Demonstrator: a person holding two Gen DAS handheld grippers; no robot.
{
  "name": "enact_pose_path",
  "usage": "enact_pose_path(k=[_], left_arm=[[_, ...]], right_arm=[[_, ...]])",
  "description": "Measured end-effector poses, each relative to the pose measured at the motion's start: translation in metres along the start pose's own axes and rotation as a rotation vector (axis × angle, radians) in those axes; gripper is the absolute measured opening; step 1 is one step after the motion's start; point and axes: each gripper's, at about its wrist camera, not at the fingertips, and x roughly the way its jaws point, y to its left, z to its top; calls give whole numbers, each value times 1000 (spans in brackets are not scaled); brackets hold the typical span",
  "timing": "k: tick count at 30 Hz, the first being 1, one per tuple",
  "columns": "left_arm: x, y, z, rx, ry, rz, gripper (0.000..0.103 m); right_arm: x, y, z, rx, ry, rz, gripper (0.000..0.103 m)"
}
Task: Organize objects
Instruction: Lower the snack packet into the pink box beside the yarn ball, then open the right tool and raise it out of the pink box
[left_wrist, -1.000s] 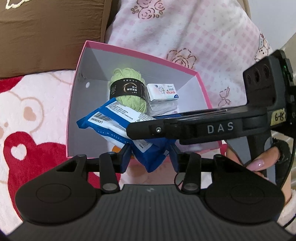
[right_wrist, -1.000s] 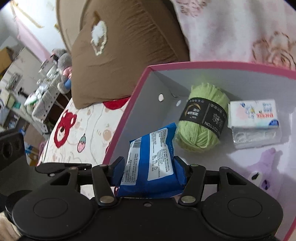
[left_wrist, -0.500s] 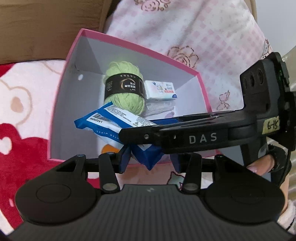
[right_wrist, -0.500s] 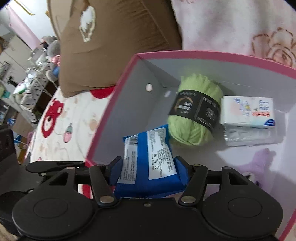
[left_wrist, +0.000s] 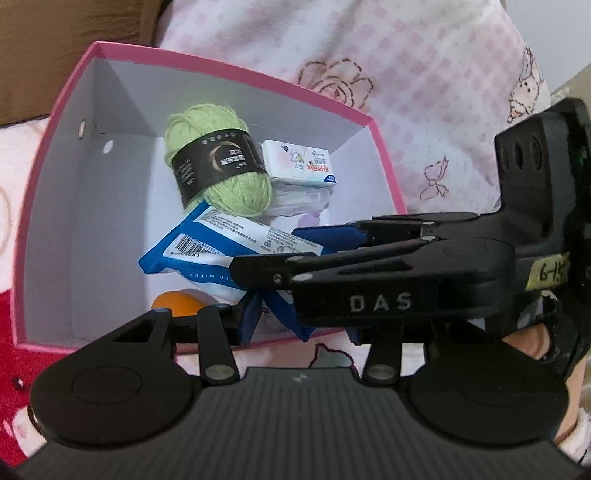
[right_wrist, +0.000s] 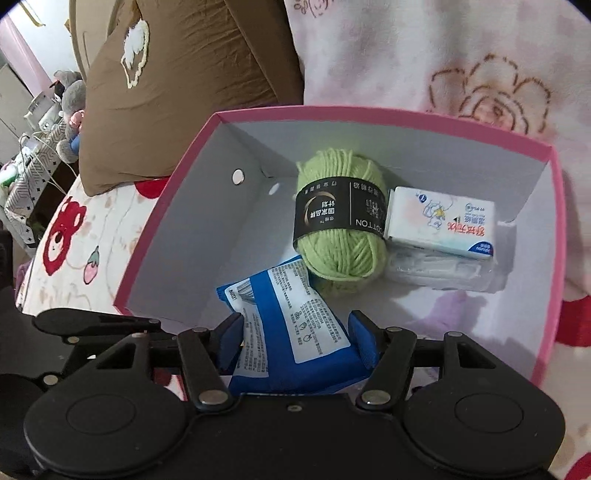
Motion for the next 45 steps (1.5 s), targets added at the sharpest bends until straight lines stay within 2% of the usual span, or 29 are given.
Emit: enact_pose_path(k=[6, 12, 18, 22, 27, 33, 37, 40, 45], left_arm=[[17, 2, 0, 0, 29, -18, 41], [28, 8, -1, 8, 3, -1, 40], [20, 16, -3, 38, -19, 10, 40], [12, 26, -1, 31, -5, 14, 40], [-1, 37, -1, 34, -22, 19, 40], [-3, 36, -1, 47, -33, 61, 36], [-8, 35, -4, 57, -48, 88, 34], [-20, 33, -5, 55, -63, 89, 34], [-38, 30, -6, 52, -70, 96, 34]], right_arm=[[0, -5, -2, -4, 2, -82, 71], [1, -12, -5, 18, -7, -125, 70], [13, -15, -9, 64, -10, -111, 55], [17, -6, -10, 56, -26, -148, 50], [14, -6, -14, 73, -52, -183, 49], [11, -6, -20, 68, -74, -236, 49], [6, -4, -26, 68, -93, -229, 49], [-14, -6, -33, 122, -149, -175, 49], [-49, 8, -49, 142, -266, -154, 52]])
